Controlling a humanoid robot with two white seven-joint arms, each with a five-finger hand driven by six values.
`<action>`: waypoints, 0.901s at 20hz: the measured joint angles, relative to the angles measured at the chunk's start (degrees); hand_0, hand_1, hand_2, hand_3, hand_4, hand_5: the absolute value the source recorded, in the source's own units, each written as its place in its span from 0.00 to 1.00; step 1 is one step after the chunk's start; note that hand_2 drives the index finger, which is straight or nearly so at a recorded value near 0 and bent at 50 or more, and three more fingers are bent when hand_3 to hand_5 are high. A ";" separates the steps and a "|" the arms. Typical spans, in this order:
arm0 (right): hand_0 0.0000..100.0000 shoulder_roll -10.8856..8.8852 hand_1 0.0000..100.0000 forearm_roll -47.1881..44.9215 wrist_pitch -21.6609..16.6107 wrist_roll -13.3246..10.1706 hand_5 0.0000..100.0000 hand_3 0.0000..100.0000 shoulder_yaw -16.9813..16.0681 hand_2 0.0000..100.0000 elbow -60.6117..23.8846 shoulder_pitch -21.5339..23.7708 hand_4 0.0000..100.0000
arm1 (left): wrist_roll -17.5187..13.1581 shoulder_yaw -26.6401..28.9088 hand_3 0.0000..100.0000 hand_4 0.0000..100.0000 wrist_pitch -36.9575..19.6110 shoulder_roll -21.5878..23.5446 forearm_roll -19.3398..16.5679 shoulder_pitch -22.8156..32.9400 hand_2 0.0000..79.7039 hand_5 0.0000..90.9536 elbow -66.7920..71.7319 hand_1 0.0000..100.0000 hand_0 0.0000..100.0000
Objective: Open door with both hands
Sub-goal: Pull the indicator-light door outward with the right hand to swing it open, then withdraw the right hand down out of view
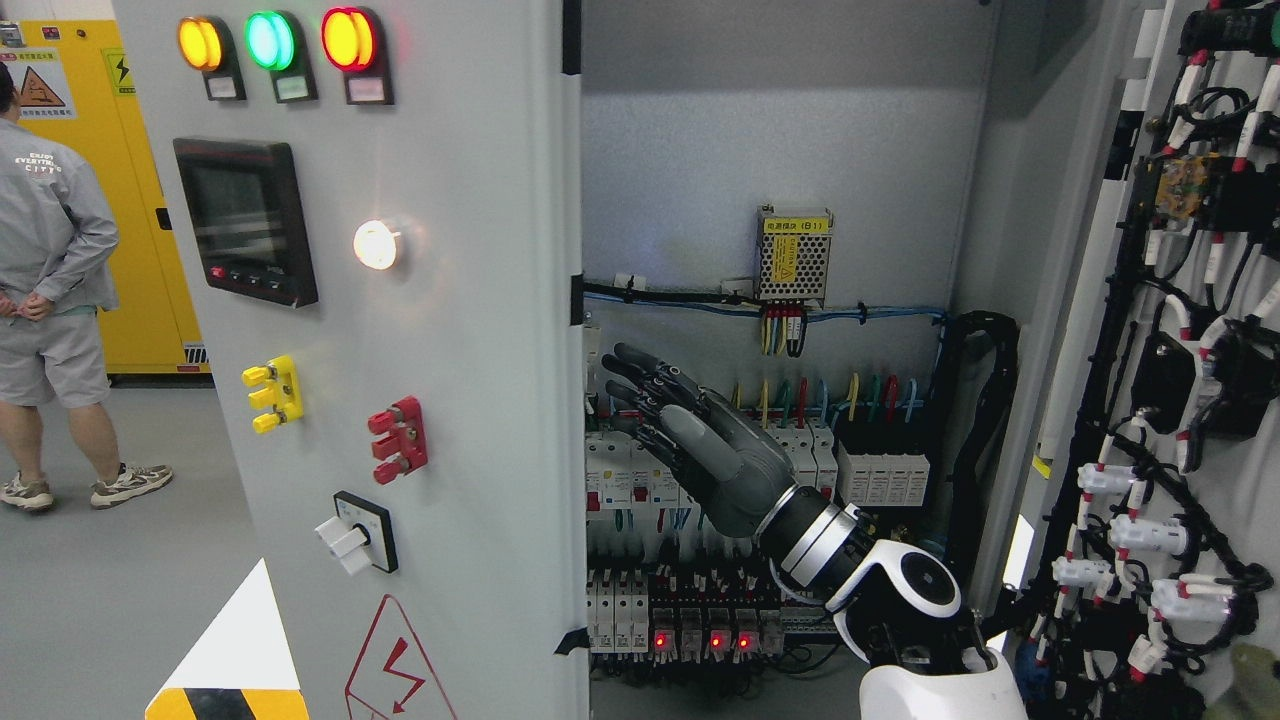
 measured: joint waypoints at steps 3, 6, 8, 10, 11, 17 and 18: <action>0.00 -0.15 0.50 -0.58 0.00 0.03 0.00 0.00 0.91 0.04 -0.77 0.96 0.00 | 0.00 0.02 0.00 0.00 0.00 -0.06 0.02 0.00 0.00 0.00 0.08 0.56 0.12; 0.00 -0.28 0.50 -0.93 0.08 0.09 0.00 0.00 2.46 0.04 -2.04 2.69 0.00 | 0.00 0.03 0.00 0.00 0.00 -0.11 0.03 0.00 0.00 0.00 0.11 0.56 0.12; 0.00 -0.35 0.50 -1.07 0.19 0.15 0.00 0.00 3.94 0.04 -3.13 4.25 0.00 | 0.00 0.03 0.00 0.00 -0.01 -0.14 0.03 0.00 0.00 0.00 0.13 0.56 0.12; 0.00 -0.43 0.50 -1.16 0.26 0.24 0.00 0.00 5.77 0.04 -4.39 6.02 0.00 | 0.00 0.04 0.00 0.00 0.00 -0.16 0.03 0.00 0.00 0.00 0.16 0.56 0.12; 0.00 -0.46 0.50 -1.21 0.29 0.28 0.00 0.00 6.70 0.04 -5.01 6.90 0.00 | 0.00 0.04 0.00 0.00 0.00 -0.16 0.05 0.00 0.00 0.00 0.19 0.56 0.12; 0.00 -0.60 0.50 -1.28 0.15 -0.13 0.00 0.00 13.12 0.04 -7.75 12.62 0.00 | 0.00 0.05 0.00 0.00 -0.01 -0.20 0.10 0.00 0.00 0.00 0.22 0.56 0.12; 0.00 -0.65 0.50 -1.29 0.09 -0.21 0.00 0.00 14.32 0.04 -8.09 13.47 0.00 | 0.00 0.05 0.00 0.00 -0.01 -0.21 0.10 0.00 0.00 0.00 0.22 0.56 0.12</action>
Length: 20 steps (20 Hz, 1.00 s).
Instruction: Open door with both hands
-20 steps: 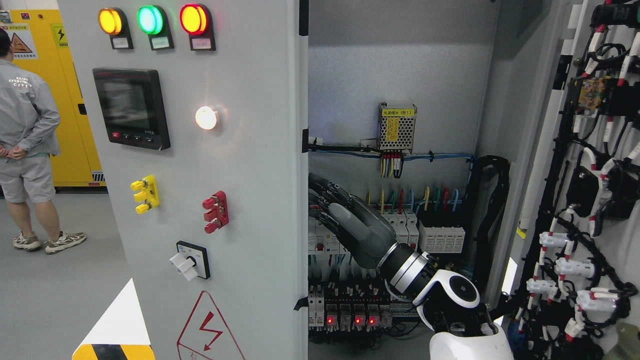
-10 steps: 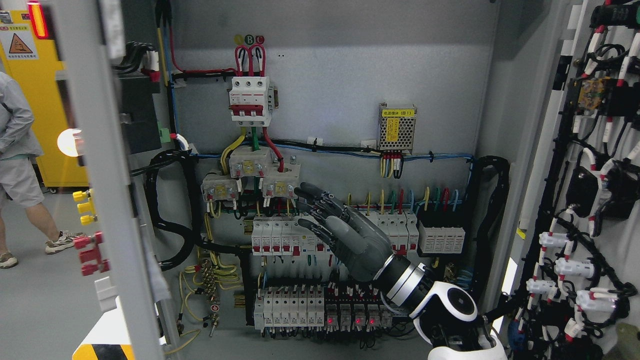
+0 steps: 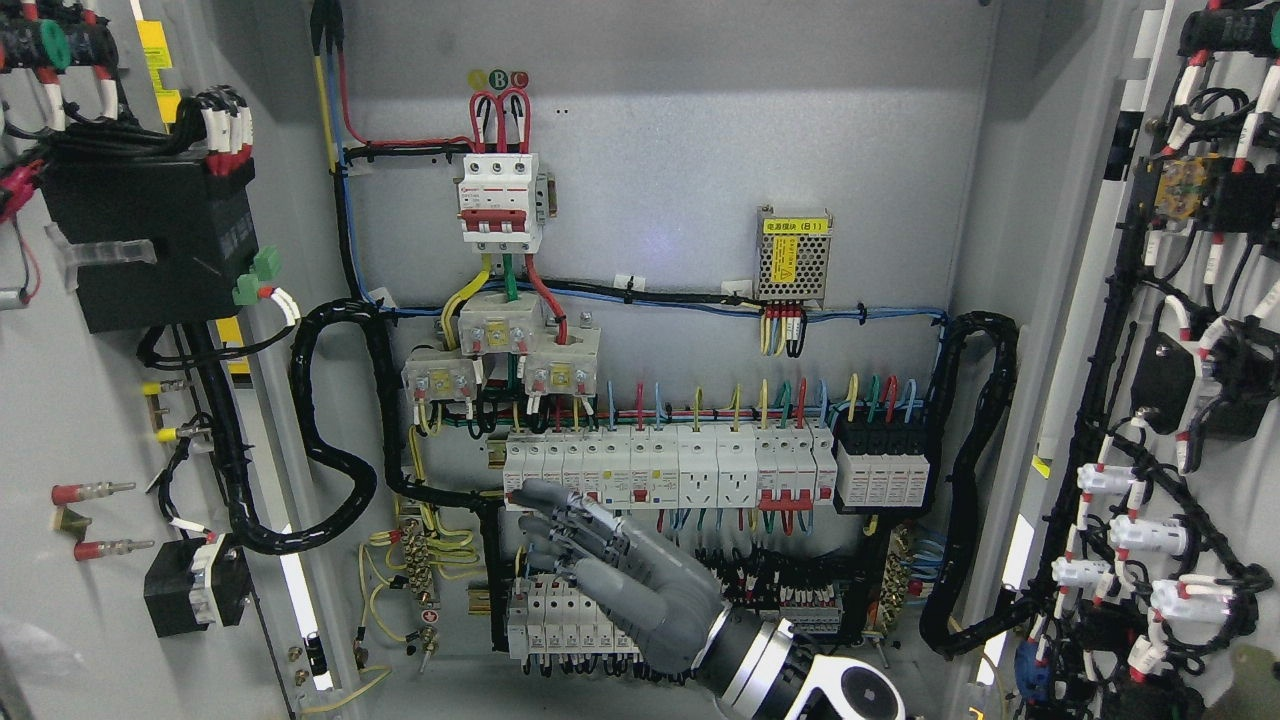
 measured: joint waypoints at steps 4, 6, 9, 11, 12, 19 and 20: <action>0.00 -0.38 0.50 0.01 -0.21 -0.06 0.00 0.00 5.07 0.04 -1.42 2.47 0.00 | 0.00 0.01 0.00 0.00 0.00 -0.02 0.01 0.00 0.00 0.00 0.01 0.56 0.12; 0.00 -0.54 0.50 0.01 -0.25 -0.06 0.00 0.00 7.62 0.04 -1.94 3.14 0.00 | 0.00 0.01 0.00 0.00 0.00 -0.02 0.02 0.00 0.00 0.00 0.02 0.56 0.12; 0.00 -0.66 0.50 0.00 -0.27 -0.07 0.00 0.00 10.93 0.04 -2.39 3.68 0.00 | 0.00 0.03 0.00 0.00 0.00 -0.03 0.06 0.00 0.00 0.00 0.03 0.56 0.12; 0.00 -0.66 0.50 -0.01 -0.27 -0.07 0.00 0.00 13.28 0.04 -2.62 3.86 0.00 | 0.00 0.03 0.00 0.00 0.00 -0.04 0.09 0.00 0.00 0.00 0.03 0.56 0.12; 0.00 -0.60 0.50 -0.03 -0.27 -0.07 0.00 0.00 14.32 0.04 -2.67 3.88 0.00 | 0.00 0.03 0.00 0.00 0.00 -0.04 0.11 0.00 0.00 0.00 0.03 0.56 0.12; 0.00 0.26 0.50 -0.11 0.29 -0.18 0.00 0.00 19.85 0.04 -1.61 2.72 0.00 | 0.00 0.05 0.00 0.00 0.00 -0.05 0.17 0.00 0.00 0.00 0.04 0.56 0.12; 0.00 0.36 0.50 -0.11 0.35 -0.21 0.00 0.00 20.41 0.04 -1.43 2.57 0.00 | 0.00 0.05 0.00 0.00 0.00 -0.05 0.18 0.00 0.00 0.00 0.04 0.56 0.12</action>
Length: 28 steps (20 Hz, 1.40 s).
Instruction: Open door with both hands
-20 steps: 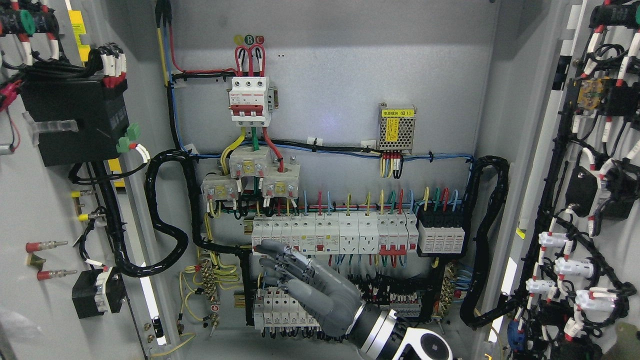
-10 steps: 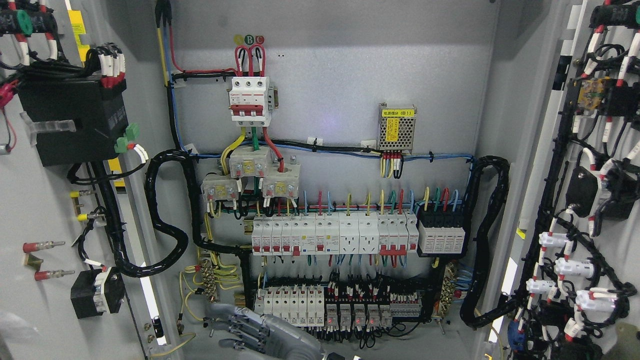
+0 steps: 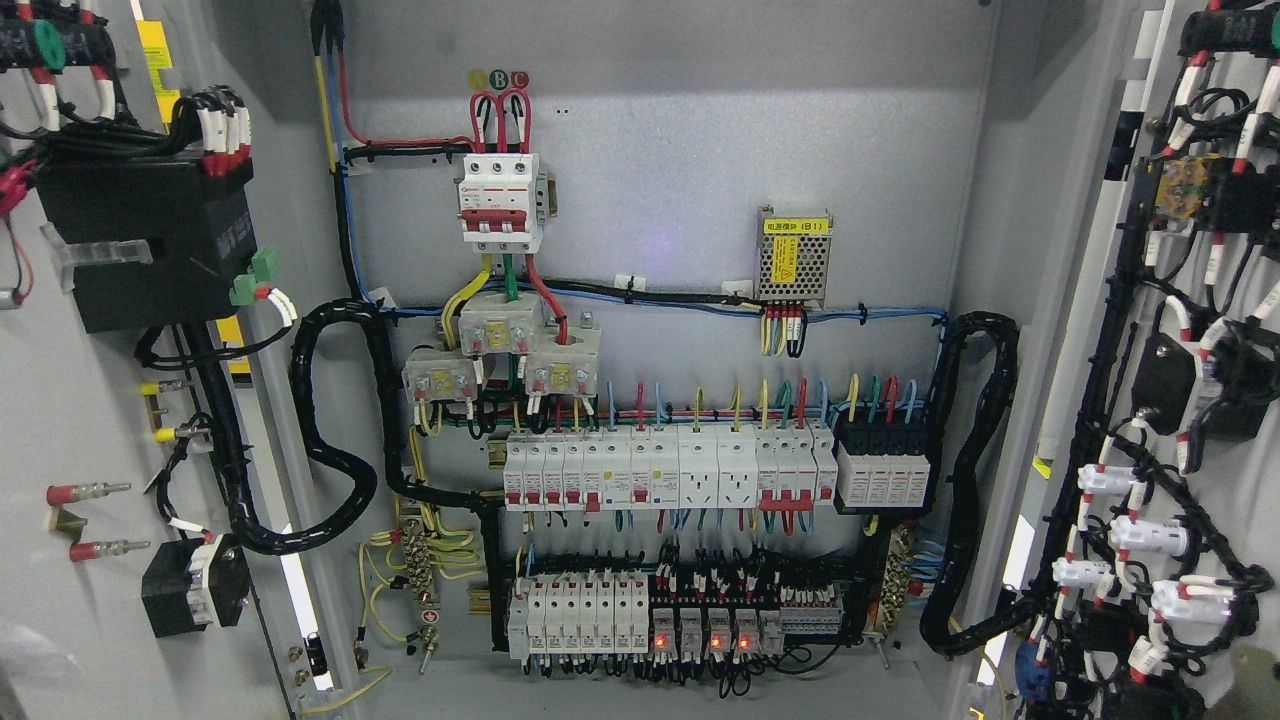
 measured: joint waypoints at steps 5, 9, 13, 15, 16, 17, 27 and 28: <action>0.00 0.38 0.50 -0.05 0.02 -0.04 0.00 0.00 2.65 0.04 0.82 -1.08 0.00 | 0.00 0.00 0.00 0.00 0.00 0.00 0.01 0.00 0.00 0.00 0.00 0.56 0.12; 0.00 0.61 0.50 -0.40 0.03 -0.04 0.00 0.00 4.25 0.04 1.66 -2.49 0.00 | 0.00 0.00 0.00 0.00 0.00 -0.01 0.02 0.00 0.00 0.00 0.01 0.56 0.12; 0.00 0.81 0.50 -3.05 0.10 -0.06 0.00 0.00 5.39 0.04 2.58 -3.96 0.00 | 0.00 0.02 0.00 0.00 0.00 -0.01 0.09 0.00 0.00 0.00 -0.02 0.56 0.12; 0.00 0.89 0.50 -4.97 0.10 -0.05 0.00 0.00 5.91 0.04 3.18 -4.61 0.00 | -0.01 0.02 0.00 0.00 0.00 0.24 0.12 0.00 0.00 0.00 -0.02 0.56 0.12; 0.00 0.91 0.50 -5.67 0.10 -0.05 0.00 0.00 6.14 0.04 3.48 -4.84 0.00 | 0.00 0.03 0.00 0.00 0.00 0.38 0.13 0.00 0.00 0.00 -0.02 0.56 0.12; 0.00 0.94 0.50 -6.28 0.10 -0.06 0.00 0.00 6.37 0.04 3.74 -5.06 0.00 | -0.01 0.03 0.00 0.00 0.00 0.55 0.14 0.00 0.00 0.00 -0.02 0.56 0.12; 0.00 1.13 0.50 -8.96 0.11 -0.30 0.00 0.00 9.58 0.04 5.91 -7.11 0.00 | -0.05 0.06 0.00 0.00 0.00 1.46 0.19 0.00 0.00 0.00 0.02 0.56 0.12; 0.00 1.14 0.50 -9.04 0.11 -0.32 0.00 0.00 9.84 0.04 6.07 -7.23 0.00 | -0.09 0.06 0.00 0.00 0.00 1.51 0.19 0.00 0.00 0.00 0.03 0.56 0.12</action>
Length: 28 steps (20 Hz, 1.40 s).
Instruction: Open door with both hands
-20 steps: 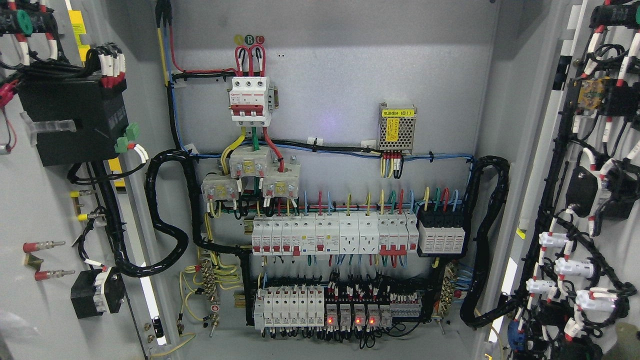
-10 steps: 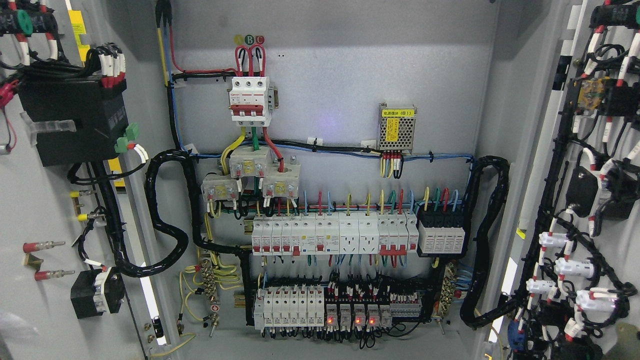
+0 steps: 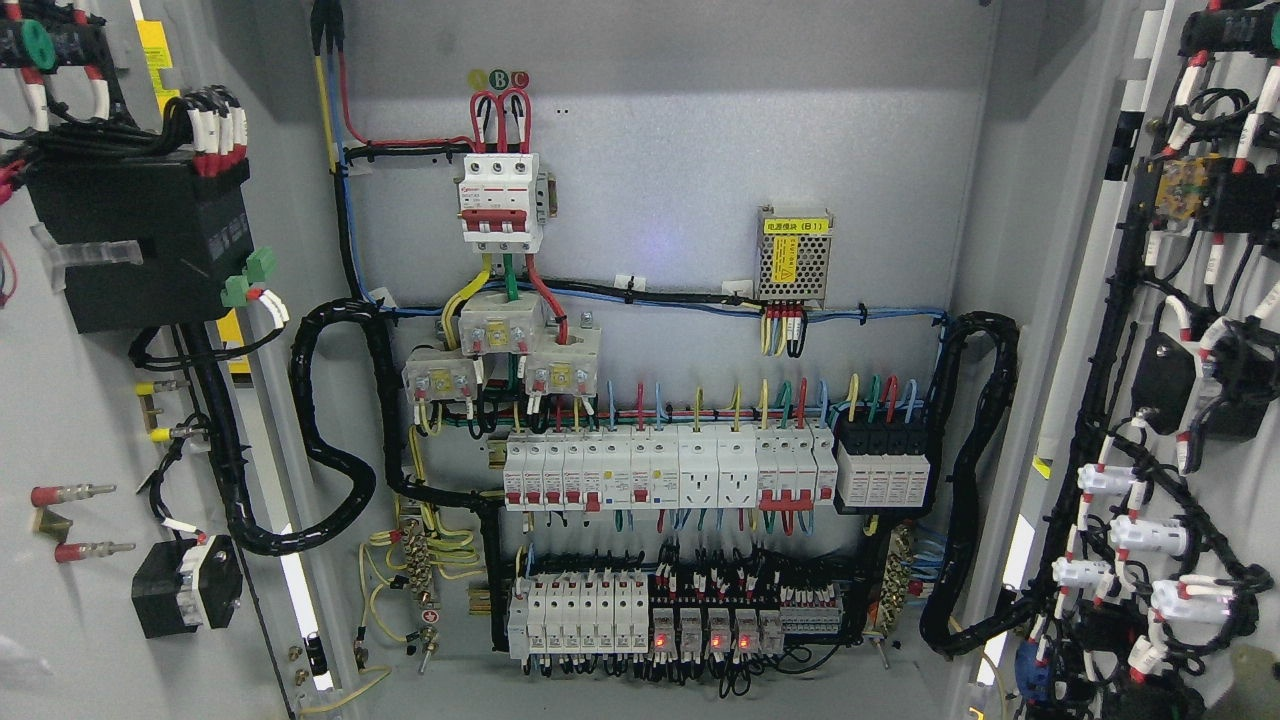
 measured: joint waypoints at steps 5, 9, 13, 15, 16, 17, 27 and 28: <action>0.00 0.05 0.50 -0.21 -0.10 0.26 0.00 0.00 0.68 0.04 0.82 -0.27 0.00 | -0.05 0.02 0.00 0.00 0.00 0.22 0.02 0.00 0.00 0.00 0.01 0.56 0.12; 0.00 0.07 0.50 -0.01 -0.10 0.31 0.00 0.00 -0.56 0.04 1.40 0.06 0.00 | -0.05 0.02 0.00 0.00 0.00 0.33 0.05 0.00 0.00 0.00 -0.07 0.56 0.12; 0.00 -0.10 0.50 0.61 -0.38 0.33 0.00 0.00 -3.66 0.04 1.05 3.23 0.00 | -0.01 0.02 0.00 0.00 0.00 0.00 0.07 0.00 0.00 0.00 -0.40 0.56 0.12; 0.00 -0.30 0.50 0.98 -0.58 0.56 0.00 0.00 -5.53 0.04 0.38 5.51 0.00 | 0.00 0.02 0.00 0.00 0.00 -0.19 0.08 0.01 0.00 0.00 -1.12 0.56 0.12; 0.00 -0.41 0.50 1.28 -0.65 0.14 0.00 0.00 -6.57 0.04 -0.24 6.77 0.00 | 0.01 0.02 0.00 0.00 -0.09 -0.10 0.08 0.26 0.00 0.00 -2.01 0.56 0.12; 0.00 -0.51 0.50 1.79 -0.75 -1.15 0.00 0.00 -7.35 0.04 -0.85 7.92 0.00 | 0.01 0.02 0.00 0.00 -0.25 -0.07 0.07 1.17 0.00 0.00 -3.31 0.56 0.12; 0.00 -2.89 0.50 12.29 -8.28 -18.05 0.00 0.00 -13.85 0.04 -8.02 18.95 0.00 | 0.09 0.26 0.00 0.00 -5.98 0.67 -0.12 14.02 0.00 0.00 -32.64 0.56 0.12; 0.00 -3.13 0.50 13.52 -8.73 -18.28 0.00 0.00 -14.49 0.04 -8.96 20.01 0.00 | 0.15 0.30 0.00 0.00 -7.11 0.75 -0.19 15.11 0.00 0.00 -36.31 0.56 0.12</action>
